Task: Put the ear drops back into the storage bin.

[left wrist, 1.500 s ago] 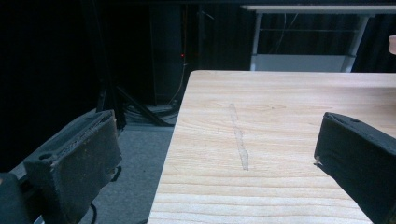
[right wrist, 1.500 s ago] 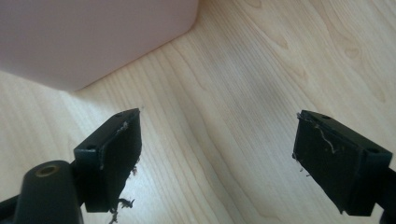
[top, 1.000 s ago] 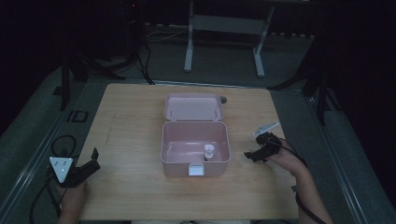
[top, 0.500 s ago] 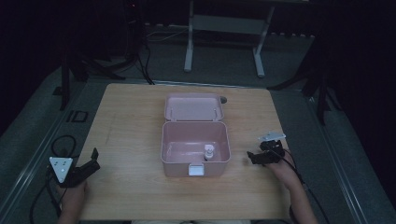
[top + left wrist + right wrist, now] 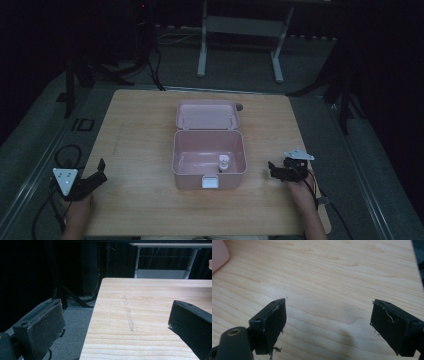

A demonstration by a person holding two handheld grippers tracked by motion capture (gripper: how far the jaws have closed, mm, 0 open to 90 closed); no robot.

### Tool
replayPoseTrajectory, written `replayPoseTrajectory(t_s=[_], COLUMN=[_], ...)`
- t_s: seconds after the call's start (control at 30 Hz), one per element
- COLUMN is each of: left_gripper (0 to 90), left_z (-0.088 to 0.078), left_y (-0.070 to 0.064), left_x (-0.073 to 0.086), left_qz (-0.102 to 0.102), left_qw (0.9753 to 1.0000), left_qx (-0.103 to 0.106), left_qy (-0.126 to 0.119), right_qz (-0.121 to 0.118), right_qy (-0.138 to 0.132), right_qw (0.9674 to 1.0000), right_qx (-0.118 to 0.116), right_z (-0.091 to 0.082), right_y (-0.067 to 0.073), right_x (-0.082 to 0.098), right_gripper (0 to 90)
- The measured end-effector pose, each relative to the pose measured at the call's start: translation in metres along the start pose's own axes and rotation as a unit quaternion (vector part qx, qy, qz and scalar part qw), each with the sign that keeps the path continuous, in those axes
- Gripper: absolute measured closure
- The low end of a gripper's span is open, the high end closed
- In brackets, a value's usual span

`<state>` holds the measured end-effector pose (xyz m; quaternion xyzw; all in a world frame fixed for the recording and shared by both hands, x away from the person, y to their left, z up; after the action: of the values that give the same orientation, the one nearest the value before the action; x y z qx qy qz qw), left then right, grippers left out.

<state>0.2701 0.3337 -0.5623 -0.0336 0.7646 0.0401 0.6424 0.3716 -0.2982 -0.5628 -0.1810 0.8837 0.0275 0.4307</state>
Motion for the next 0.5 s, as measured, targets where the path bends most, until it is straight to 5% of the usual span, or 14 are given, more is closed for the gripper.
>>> replayPoseTrajectory(t_s=[0.33, 0.5], left_gripper=[0.4, 0.4], left_z=[-0.001, -0.001], left_y=[0.000, 0.000], left_x=[0.000, 0.000], left_qz=[0.001, 0.001], left_qw=[1.0000, 1.0000], left_qx=[0.002, 0.002], left_qy=[0.000, -0.001], right_qz=[0.021, 0.043], right_qy=[-0.026, -0.032], right_qw=[0.9985, 0.9947], right_qx=[0.043, 0.088], right_z=[-0.007, -0.012], right_y=[-0.002, -0.011], right_x=[0.010, 0.014], right_gripper=[12.9, 13.0])
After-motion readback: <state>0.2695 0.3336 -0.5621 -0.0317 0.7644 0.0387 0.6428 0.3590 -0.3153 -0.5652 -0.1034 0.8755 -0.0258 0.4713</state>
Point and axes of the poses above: each handheld gripper's, and its own axes: z roughly forward along the jaws, x roughly out of its underside, y roughly to its left, the point moved 3 cm from there along z, roughly forward along the jaws, and after that the axes turned 1 degree about z, right-handed, at the moved point
